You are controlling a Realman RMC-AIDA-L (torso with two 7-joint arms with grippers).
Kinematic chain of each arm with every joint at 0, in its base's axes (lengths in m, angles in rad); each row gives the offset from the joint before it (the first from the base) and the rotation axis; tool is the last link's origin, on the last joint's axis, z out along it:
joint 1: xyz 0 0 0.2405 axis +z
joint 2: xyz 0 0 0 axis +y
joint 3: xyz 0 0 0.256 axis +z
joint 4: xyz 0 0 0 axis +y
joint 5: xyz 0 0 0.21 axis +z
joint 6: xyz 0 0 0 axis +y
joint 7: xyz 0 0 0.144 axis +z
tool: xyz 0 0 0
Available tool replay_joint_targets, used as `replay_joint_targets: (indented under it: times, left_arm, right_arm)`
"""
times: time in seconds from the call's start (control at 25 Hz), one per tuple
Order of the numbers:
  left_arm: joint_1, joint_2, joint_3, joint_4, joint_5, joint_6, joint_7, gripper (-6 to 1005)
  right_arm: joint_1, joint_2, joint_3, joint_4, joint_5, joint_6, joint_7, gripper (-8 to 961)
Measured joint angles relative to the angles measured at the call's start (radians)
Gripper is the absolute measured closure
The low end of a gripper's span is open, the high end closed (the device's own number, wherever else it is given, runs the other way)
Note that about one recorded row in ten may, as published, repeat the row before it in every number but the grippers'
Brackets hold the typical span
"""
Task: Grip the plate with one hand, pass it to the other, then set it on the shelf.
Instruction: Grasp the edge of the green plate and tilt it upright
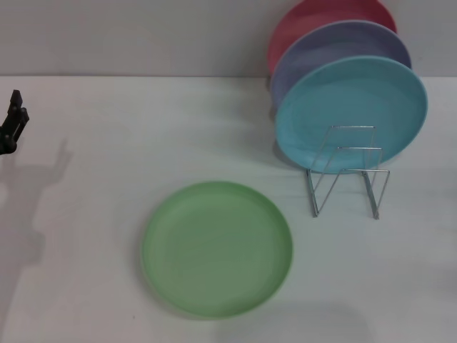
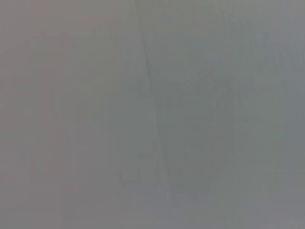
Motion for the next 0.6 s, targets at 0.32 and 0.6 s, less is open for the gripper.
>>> replay_joint_targets:
  times: [0.32, 0.6]
  left_arm:
    - [0.053, 0.008, 0.003, -0.148, 0.006, -0.125, 0.011, 171]
    - [0.192, 0.037, -0.008, -0.581, 0.086, -0.567, 0.013, 172]
  right_arm:
    - [0.001, 0.0, 0.0, 0.0, 0.0, 0.0, 0.002, 185]
    - [0.001, 0.0, 0.0, -0.002, 0.0, 0.0, 0.007, 185]
